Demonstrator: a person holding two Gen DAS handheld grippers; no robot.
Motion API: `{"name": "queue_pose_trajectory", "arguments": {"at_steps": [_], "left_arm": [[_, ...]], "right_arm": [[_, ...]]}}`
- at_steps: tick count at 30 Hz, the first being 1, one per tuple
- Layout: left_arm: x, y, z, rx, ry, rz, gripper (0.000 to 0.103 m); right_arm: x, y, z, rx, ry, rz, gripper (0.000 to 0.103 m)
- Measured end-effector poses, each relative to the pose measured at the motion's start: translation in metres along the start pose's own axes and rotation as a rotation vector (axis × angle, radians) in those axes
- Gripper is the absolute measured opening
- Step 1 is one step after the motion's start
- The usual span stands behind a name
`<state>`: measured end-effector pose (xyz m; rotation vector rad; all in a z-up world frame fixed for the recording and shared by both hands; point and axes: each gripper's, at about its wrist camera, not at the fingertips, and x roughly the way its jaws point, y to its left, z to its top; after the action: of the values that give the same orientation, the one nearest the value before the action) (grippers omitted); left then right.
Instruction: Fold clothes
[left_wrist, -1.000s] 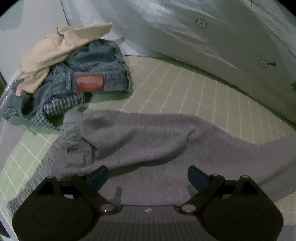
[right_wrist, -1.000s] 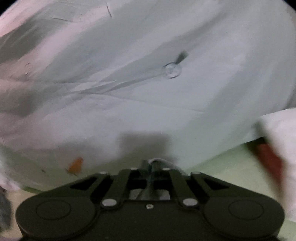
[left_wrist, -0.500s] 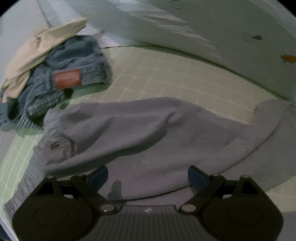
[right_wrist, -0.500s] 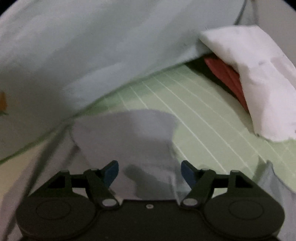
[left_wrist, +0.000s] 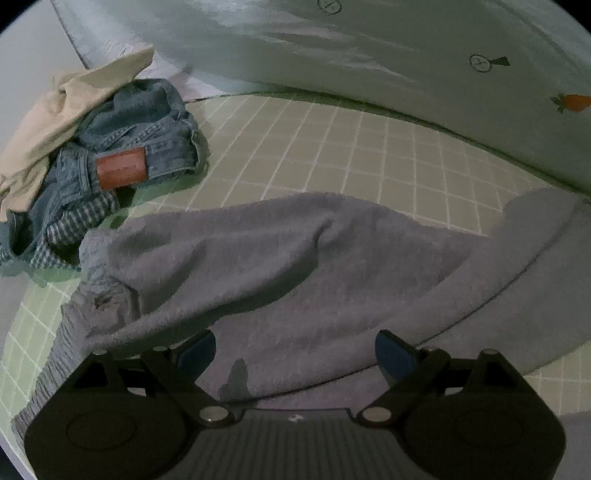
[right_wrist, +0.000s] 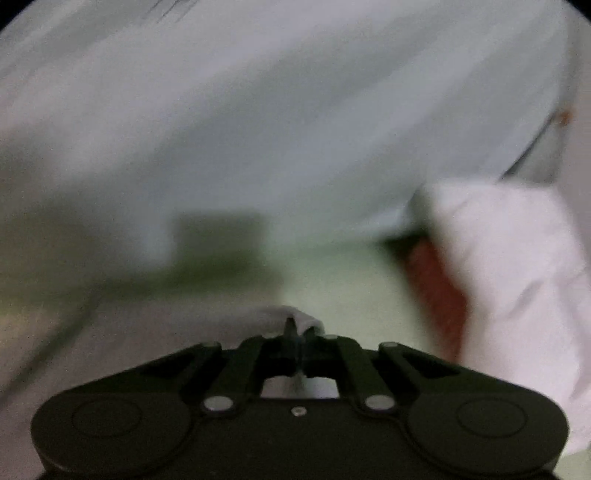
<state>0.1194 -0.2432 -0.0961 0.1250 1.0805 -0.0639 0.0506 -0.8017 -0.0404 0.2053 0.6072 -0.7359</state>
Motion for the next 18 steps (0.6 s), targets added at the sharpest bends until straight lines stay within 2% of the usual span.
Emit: {"name": "queue_pose_trajectory", "arguments": {"at_steps": [2,3,4,5,9,12,14,16,18], "left_arm": [[0.001,0.001,-0.001,-0.010,0.005,-0.002,0.093],[0.000,0.002,-0.001,-0.013,0.005,-0.002,0.093],[-0.001,0.002,-0.002,-0.015,0.004,-0.001,0.093],[-0.001,0.002,-0.002,-0.014,0.001,-0.001,0.093],[-0.001,0.002,-0.003,-0.010,0.011,0.008,0.093],[0.002,0.000,-0.002,0.008,0.025,0.005,0.093],[0.001,-0.003,-0.001,0.027,0.025,0.003,0.093],[0.000,-0.007,0.001,0.048,0.018,0.000,0.093],[-0.002,-0.009,0.003,0.057,0.007,-0.003,0.093]], "right_arm": [[0.000,-0.017,0.010,0.104,-0.056,-0.075,0.032],[0.000,-0.023,0.009,0.136,-0.061,-0.112,0.055],[-0.001,-0.026,0.002,0.160,-0.047,-0.129,0.059],[-0.001,-0.029,-0.006,0.184,-0.029,-0.140,0.058],[-0.003,-0.033,-0.063,0.275,0.112,-0.165,0.067],[-0.004,-0.032,-0.102,0.348,0.204,-0.166,0.067],[-0.003,-0.027,-0.120,0.394,0.243,-0.139,0.067],[-0.004,-0.018,-0.123,0.377,0.238,-0.140,0.072],[-0.001,-0.010,-0.124,0.357,0.231,-0.152,0.072]]}}
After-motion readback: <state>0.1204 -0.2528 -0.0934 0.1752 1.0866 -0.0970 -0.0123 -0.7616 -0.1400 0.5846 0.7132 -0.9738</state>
